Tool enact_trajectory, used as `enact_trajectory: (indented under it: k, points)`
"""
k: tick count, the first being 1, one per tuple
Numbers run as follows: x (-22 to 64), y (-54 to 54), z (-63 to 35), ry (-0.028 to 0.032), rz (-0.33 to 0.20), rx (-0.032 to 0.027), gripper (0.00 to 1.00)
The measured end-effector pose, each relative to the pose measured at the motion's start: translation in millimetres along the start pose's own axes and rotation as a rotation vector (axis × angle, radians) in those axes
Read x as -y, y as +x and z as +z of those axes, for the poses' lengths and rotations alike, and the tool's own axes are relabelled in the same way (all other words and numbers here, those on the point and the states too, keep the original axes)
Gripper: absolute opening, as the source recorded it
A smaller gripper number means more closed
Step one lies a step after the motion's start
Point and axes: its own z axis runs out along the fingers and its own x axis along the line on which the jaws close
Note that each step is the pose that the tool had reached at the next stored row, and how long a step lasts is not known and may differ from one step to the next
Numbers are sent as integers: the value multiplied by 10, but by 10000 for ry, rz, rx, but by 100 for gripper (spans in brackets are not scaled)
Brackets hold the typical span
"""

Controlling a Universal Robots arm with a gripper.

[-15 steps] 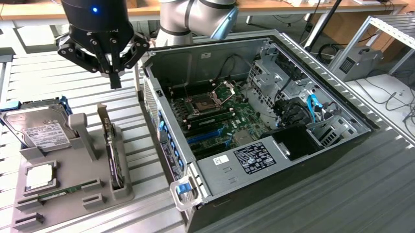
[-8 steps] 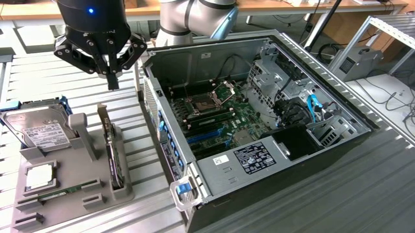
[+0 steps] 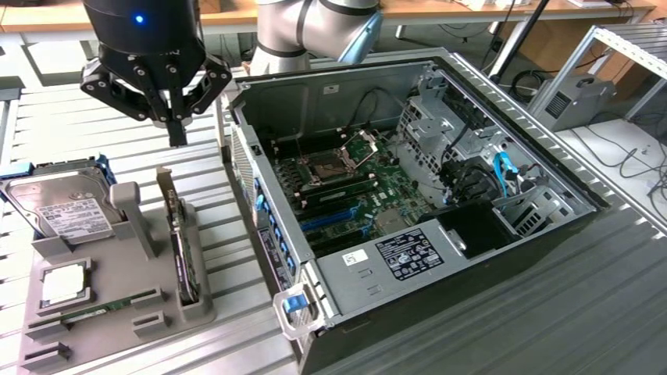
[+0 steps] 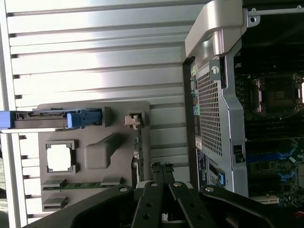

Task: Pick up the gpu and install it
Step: 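Reach for the gpu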

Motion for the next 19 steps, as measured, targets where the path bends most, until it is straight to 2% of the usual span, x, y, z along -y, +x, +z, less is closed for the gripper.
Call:
enact_trajectory:
  k: [19]
  points:
    - [48,100,6,0,0,0,11]
